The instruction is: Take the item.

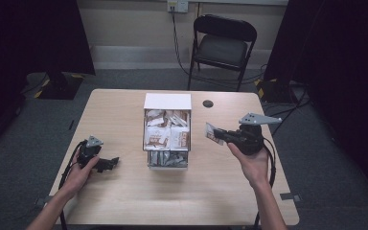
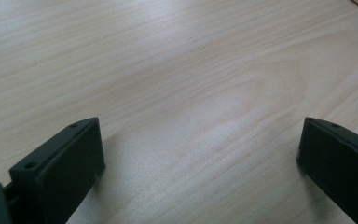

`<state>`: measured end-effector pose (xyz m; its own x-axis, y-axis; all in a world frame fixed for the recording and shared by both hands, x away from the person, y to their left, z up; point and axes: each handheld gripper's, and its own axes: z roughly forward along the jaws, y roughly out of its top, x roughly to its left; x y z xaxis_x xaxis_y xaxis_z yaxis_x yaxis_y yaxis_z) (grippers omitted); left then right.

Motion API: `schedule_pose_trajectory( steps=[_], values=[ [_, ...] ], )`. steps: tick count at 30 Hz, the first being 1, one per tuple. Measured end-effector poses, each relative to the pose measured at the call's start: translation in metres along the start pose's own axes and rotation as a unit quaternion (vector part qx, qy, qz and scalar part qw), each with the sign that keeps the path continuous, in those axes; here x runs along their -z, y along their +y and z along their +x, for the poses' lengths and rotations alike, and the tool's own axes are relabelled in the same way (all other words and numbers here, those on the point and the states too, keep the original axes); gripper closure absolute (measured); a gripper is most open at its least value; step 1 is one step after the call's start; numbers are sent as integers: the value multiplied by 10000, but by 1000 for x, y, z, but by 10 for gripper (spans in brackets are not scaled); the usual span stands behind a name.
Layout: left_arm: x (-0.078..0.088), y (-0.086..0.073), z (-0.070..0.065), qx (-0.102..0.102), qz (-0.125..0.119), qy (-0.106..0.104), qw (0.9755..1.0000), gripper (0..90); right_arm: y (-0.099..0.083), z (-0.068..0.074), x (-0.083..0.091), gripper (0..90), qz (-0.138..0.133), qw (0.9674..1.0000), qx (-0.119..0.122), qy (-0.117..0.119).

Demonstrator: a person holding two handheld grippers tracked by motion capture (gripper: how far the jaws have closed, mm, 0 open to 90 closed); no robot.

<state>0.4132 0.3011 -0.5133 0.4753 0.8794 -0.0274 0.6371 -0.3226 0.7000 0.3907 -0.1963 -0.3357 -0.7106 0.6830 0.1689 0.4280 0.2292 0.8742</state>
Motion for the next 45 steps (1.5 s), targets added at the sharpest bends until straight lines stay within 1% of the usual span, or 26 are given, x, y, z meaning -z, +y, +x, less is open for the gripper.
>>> schedule_pose_trajectory(
  steps=[1,2,3,4,7,8,11,12,14,15,20,22,23,24,26,29,32,33,34,37,38,39,40,41,44,45],
  values=[
    [0,0,0,28,-20,1,10000,0,-2,-1,-2,900,23,10000,-23,6],
    [0,0,0,1,1,2,10000,0,-4,-2,-4,900,58,10000,-42,5],
    [0,0,0,29,-22,2,10000,0,-6,-2,-7,900,101,9999,-53,4],
    [0,0,0,1,0,1,10000,0,-8,-3,-8,899,123,9999,-63,5],
    [0,0,0,27,-19,1,10000,0,-13,-3,-15,899,229,9997,-95,8],
    [0,0,0,1,-1,1,10000,0,-14,-4,-16,900,244,9996,-114,17],
    [0,0,0,30,-21,1,10000,0,-16,-4,-20,900,299,9995,-118,-2],
    [0,0,0,1,1,1,10000,0,-17,-5,-22,900,299,9995,-120,4],
    [0,0,0,28,-21,1,10000,0,-19,-5,-24,900,345,9993,-122,-4],
    [0,0,0,-1,1,-1,10000,0,-21,-6,-26,900,372,9992,-136,-3],
    [0,0,0,28,-21,0,10000,0,-30,-11,-36,900,477,9986,-240,29],
    [0,0,0,0,1,0,10000,0,-33,-12,-40,900,529,9983,-231,6],
    [0,0,0,30,-21,0,10000,0,-35,-12,-41,900,531,9982,-258,33],
    [0,0,0,1,2,0,10000,0,-37,-13,-44,900,551,9981,-277,41],
    [0,0,0,31,-22,0,10000,0,-41,-15,-49,900,630,9976,-301,42],
    [0,0,0,2,0,0,10000,0,-47,-18,-56,900,731,9968,-319,35],
    [0,0,0,-1,1,0,10000,0,-53,-21,-65,900,781,9963,-359,92],
    [0,0,0,27,-22,-2,10000,0,-55,-21,-67,900,811,9959,-382,115],
    [0,0,0,3,-1,-2,10000,0,-58,-23,-70,900,863,9954,-402,133],
    [0,0,0,27,-19,0,10000,0,-69,-27,-79,900,978,9942,-438,119],
    [0,0,0,29,-23,-1,10000,0,-73,-28,-82,899,1014,9935,-497,122],
    [0,0,0,1,1,1,10000,0,-77,-29,-85,900,1099,9926,-510,111],
    [0,0,0,27,-19,0,10000,0,-80,-30,-88,900,1146,9922,-475,81],
    [0,0,0,2,0,1,10000,0,-83,-31,-90,899,1188,9915,-523,85],
    [0,0,0,31,-22,0,10000,0,-87,-33,-95,899,1222,9908,-578,41],
    [0,0,0,-1,1,0,10000,0,-88,-34,-96,899,1206,9908,-610,59]
  ],
)
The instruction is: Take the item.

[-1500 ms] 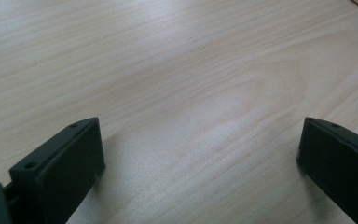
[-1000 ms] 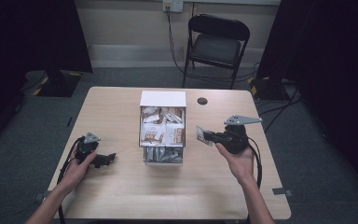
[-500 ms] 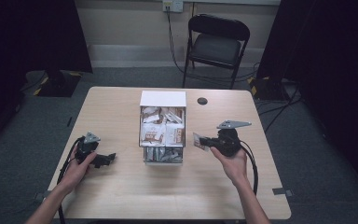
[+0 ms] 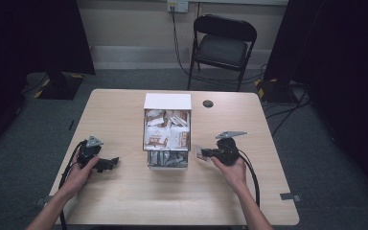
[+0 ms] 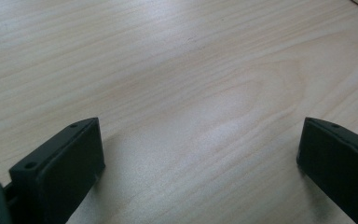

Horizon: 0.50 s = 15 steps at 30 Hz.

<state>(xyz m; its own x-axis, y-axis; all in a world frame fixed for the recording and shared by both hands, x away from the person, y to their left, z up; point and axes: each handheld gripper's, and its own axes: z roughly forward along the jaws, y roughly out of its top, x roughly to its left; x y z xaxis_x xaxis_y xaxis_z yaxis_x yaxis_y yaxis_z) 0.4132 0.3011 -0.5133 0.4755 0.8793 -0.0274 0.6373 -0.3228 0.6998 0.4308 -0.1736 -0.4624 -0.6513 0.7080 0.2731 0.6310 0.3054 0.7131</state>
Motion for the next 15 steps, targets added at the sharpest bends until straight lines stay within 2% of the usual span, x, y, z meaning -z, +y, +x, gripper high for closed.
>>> schedule_pose_trajectory(
  steps=[5,11,15],
  values=[
    [0,0,0,29,-21,0,10000,0,-5,-5,-9,899,32,9999,-123,-8],
    [0,0,0,30,-24,0,10000,0,-7,-6,-15,898,82,9999,-132,-27],
    [0,0,0,2,0,1,10000,0,-9,-10,-17,894,115,9997,-154,-128]
  ],
)
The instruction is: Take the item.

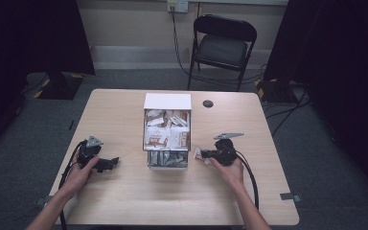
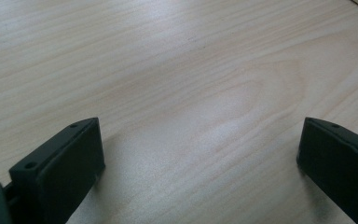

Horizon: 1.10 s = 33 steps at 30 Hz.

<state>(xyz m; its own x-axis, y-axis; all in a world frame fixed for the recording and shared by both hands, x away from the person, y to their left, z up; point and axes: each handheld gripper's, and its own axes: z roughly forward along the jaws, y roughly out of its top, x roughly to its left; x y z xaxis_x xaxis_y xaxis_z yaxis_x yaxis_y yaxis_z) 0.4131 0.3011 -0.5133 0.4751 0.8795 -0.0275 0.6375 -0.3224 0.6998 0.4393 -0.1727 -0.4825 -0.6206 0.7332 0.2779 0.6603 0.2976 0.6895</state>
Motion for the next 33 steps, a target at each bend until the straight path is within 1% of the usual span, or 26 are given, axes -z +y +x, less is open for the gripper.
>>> schedule_pose_trajectory(
  steps=[3,4,5,6,7,8,10,11,12,13,15,16,18,20,22,23,24,27,28,32,33],
  values=[
    [0,0,0,27,-23,0,10000,0,0,-3,-1,870,8,9999,-46,-96],
    [0,0,0,0,-1,0,10000,0,-1,-4,-1,864,14,9999,-51,-105],
    [0,0,0,28,-22,0,10000,0,-1,-4,-1,850,24,9999,-76,-130],
    [0,0,0,-3,-2,-1,10000,0,-1,-5,-2,828,18,9998,-95,-169],
    [0,0,0,0,-1,-1,10000,0,-2,-6,-2,815,35,9998,-108,-160],
    [0,0,0,-3,0,0,10000,0,-2,-6,-3,800,43,9998,-73,-204],
    [0,0,0,28,-23,-1,10000,0,-2,-7,-3,761,39,9996,-124,-264],
    [0,0,0,-3,1,0,10000,0,-2,-7,-3,737,29,9995,-134,-292],
    [0,0,0,-3,1,-1,10000,0,-2,-7,-2,712,-10,9993,-154,-332],
    [0,0,0,0,-2,0,10000,0,-1,-8,-1,710,-34,9993,-184,-318],
    [0,0,0,-2,-2,0,10000,0,-1,-9,0,668,-101,9991,-188,-370],
    [0,0,0,-1,-1,-1,10000,0,-1,-9,0,654,-130,9991,-207,-355],
    [0,0,0,25,-20,-1,10000,0,-1,-10,1,595,-170,9989,-243,-369],
    [0,0,0,-1,-2,0,10000,0,-1,-10,1,561,-206,9988,-241,-386],
    [0,0,0,26,-23,-1,10000,0,-1,-10,2,511,-268,9986,-243,-387],
    [0,0,0,29,-24,-1,10000,0,0,-10,2,484,-307,9983,-261,-430],
    [0,0,0,26,-22,0,10000,0,0,-10,3,479,-380,9977,-296,-480],
    [0,0,0,24,-20,1,10000,0,1,-10,8,461,-478,9974,-328,-432],
    [0,0,0,0,-1,1,10000,0,1,-10,9,455,-483,9974,-311,-443],
    [0,0,-1,33,-23,-9,10000,0,2,-8,13,413,-475,9975,-316,-405],
    [0,0,-1,34,-24,-9,10000,0,2,-8,14,416,-484,9975,-306,-403]
  ],
)
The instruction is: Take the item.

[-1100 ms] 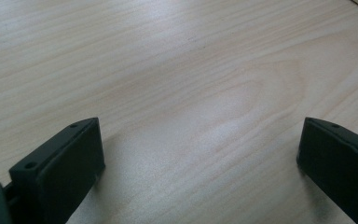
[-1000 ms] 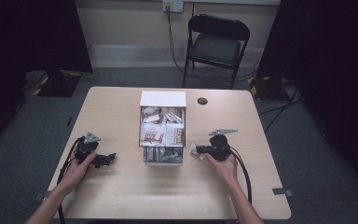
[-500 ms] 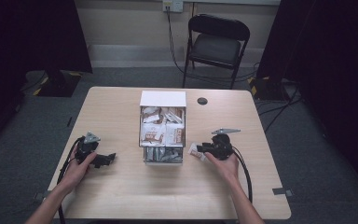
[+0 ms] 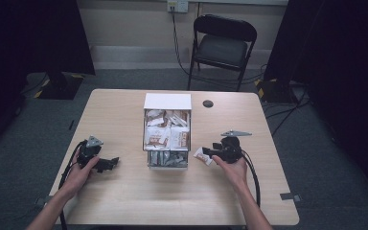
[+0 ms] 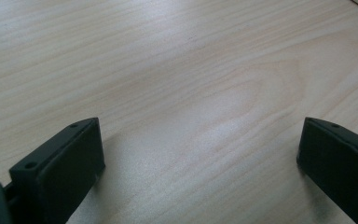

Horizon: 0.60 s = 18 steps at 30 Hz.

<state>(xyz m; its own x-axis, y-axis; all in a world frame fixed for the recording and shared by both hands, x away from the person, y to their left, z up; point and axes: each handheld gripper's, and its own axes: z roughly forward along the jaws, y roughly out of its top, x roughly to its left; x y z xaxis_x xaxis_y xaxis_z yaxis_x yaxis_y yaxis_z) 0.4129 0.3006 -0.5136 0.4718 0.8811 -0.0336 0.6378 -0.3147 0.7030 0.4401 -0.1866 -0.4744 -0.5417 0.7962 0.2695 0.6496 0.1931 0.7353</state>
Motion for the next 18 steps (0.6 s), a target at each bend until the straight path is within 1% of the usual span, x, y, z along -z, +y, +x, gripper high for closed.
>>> schedule_pose_trajectory(
  steps=[1,3,4,5,7,9,10,12,13,16,18],
  values=[
    [0,0,0,-1,5,-5,10000,0,1,0,2,406,10,10000,7,12],
    [0,0,0,-1,0,-4,10000,0,2,1,6,347,6,10000,-12,-37],
    [0,0,0,-1,2,-6,10000,0,3,1,8,351,18,10000,-38,-50],
    [0,0,0,-1,1,-5,10000,0,4,2,11,341,43,10000,-7,-45],
    [0,0,0,-1,0,-4,10000,0,4,2,16,311,34,9999,4,-146],
    [0,0,0,-1,2,-4,10000,0,5,2,22,308,12,9999,-4,-158],
    [0,0,0,-2,1,-4,10000,0,5,3,24,303,33,9997,10,-235],
    [0,0,0,-1,1,-4,10000,0,5,3,29,289,52,9996,21,-282],
    [0,0,0,-2,1,-4,10000,0,4,3,32,289,43,9995,-16,-297],
    [0,0,0,-11,3,-4,10000,0,2,3,39,287,0,9996,6,-297],
    [0,0,0,-12,3,-4,10000,0,1,3,42,280,-44,9996,-37,-273]
  ],
)
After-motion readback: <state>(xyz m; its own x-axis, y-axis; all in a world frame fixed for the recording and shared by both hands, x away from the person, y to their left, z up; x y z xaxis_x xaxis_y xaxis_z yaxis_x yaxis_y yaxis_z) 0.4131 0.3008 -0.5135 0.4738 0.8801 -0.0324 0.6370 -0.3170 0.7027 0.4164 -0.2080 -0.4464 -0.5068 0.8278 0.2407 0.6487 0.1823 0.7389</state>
